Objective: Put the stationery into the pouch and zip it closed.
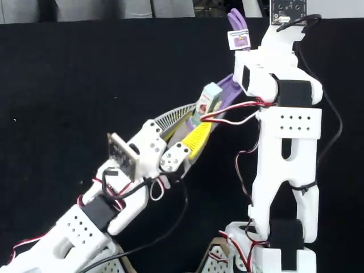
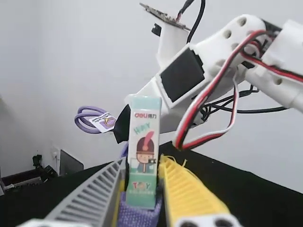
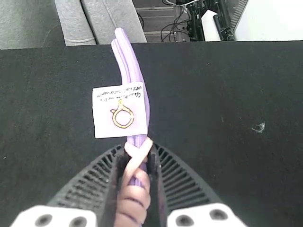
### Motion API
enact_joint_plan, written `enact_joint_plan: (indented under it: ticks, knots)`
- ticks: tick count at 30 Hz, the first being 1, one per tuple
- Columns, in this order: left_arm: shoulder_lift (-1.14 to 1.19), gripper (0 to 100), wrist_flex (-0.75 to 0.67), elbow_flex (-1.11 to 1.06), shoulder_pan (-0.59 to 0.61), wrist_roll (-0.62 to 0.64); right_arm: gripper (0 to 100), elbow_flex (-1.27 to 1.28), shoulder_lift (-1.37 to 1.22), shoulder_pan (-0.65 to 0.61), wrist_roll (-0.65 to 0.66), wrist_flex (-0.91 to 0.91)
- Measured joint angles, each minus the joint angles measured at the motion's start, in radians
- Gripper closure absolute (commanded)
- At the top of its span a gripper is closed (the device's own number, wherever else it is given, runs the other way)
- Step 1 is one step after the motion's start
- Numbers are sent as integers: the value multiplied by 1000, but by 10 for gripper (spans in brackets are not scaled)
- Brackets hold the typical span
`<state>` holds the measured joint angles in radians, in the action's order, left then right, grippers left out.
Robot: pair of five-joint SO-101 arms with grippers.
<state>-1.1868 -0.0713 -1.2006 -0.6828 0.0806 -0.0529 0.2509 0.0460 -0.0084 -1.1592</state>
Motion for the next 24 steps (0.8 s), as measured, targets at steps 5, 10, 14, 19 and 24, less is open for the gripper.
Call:
enact_joint_plan:
  ticks: [5,10,14,19,24]
  knots:
    - [-11,955,-118,-80,68,0,988,0,0,-6,0,5]
    - [-15,841,-60,-72,86,-2,988,0,0,-6,0,2]
    - [-18,840,63,-32,61,-3,988,0,0,-5,0,0]
    - [-17,840,203,55,3,-8,988,0,0,-2,0,0]
    - [-15,841,232,74,3,-68,988,0,0,-2,0,0]
